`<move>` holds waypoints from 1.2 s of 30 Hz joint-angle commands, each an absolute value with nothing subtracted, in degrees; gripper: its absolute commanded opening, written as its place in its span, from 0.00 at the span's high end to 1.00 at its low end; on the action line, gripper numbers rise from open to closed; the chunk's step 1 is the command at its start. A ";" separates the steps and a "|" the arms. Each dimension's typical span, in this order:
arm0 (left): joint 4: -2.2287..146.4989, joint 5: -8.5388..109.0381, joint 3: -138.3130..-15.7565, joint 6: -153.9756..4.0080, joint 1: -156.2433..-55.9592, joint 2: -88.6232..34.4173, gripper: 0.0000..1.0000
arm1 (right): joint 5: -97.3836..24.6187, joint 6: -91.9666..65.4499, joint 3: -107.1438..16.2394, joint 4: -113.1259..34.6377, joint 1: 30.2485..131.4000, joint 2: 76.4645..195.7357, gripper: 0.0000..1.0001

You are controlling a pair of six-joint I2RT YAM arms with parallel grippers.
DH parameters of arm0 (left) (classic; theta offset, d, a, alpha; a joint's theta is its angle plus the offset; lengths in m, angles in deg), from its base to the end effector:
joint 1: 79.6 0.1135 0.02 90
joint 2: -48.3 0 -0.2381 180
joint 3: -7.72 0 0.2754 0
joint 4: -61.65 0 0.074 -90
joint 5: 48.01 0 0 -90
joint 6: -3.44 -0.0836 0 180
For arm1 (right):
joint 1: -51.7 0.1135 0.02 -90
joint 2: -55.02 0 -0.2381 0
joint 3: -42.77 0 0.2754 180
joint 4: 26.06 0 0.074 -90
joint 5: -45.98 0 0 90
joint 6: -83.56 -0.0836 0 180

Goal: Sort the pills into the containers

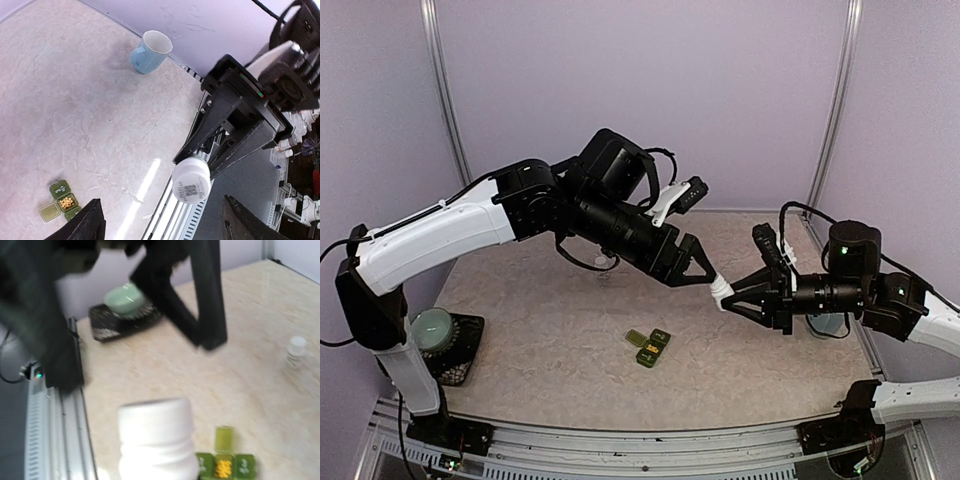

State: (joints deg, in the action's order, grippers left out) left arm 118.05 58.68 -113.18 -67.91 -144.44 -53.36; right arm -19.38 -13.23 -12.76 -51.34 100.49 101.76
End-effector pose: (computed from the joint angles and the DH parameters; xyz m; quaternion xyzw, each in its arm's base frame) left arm 0.1700 -0.4184 0.3444 0.4070 0.7897 -0.3901 0.2419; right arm 0.1535 0.2282 0.2864 -0.3997 0.6850 0.4238 0.4375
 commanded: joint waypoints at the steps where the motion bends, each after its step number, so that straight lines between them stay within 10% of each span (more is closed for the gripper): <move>1: 118.85 61.23 -112.92 -62.51 -142.21 -52.94 0.23 | -23.36 -9.48 -14.63 -53.88 100.16 102.05 0.87; 36: 115.08 72.52 -118.12 -57.49 -141.30 -60.94 0.50 | -24.25 -7.19 -14.58 -55.19 100.69 102.59 0.88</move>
State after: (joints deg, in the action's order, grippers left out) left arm 115.95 70.83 -115.80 -57.81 -141.51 -59.51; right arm -23.93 -7.53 -13.17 -55.14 100.49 102.46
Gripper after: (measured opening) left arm 0.522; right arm 0.198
